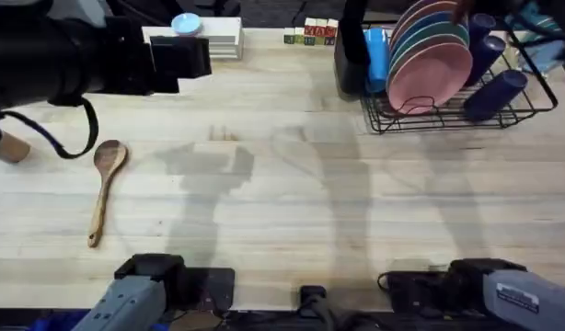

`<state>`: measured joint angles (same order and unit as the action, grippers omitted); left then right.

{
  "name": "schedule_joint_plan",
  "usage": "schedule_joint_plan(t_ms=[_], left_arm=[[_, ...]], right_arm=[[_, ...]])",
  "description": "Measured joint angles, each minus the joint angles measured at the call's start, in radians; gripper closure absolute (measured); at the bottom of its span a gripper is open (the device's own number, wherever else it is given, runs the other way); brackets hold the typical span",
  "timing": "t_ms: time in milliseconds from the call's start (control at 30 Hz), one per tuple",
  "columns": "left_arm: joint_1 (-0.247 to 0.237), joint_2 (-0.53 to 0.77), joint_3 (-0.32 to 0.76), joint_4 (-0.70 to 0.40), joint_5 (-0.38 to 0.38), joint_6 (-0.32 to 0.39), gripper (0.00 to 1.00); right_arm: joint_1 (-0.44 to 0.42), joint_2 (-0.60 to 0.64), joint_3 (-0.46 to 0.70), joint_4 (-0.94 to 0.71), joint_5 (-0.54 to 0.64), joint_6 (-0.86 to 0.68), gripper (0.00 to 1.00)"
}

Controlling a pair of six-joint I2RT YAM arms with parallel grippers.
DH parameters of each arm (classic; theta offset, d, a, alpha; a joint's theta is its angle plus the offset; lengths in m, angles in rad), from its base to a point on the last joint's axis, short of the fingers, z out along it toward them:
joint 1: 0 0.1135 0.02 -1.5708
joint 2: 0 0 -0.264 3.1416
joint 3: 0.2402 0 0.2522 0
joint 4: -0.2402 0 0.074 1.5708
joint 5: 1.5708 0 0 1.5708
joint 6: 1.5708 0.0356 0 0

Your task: Pick up the spoon on the table one by one and put them onto the rack

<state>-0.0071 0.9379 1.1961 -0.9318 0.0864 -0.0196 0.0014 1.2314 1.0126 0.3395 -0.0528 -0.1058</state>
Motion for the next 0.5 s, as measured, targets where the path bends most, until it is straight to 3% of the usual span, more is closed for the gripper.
schedule_joint_plan(t_ms=[500], left_arm=[[0.000,0.000,0.000,-0.001,0.000,0.000,0.008]], right_arm=[[0.147,0.269,0.000,0.365,0.000,0.115,0.969]])
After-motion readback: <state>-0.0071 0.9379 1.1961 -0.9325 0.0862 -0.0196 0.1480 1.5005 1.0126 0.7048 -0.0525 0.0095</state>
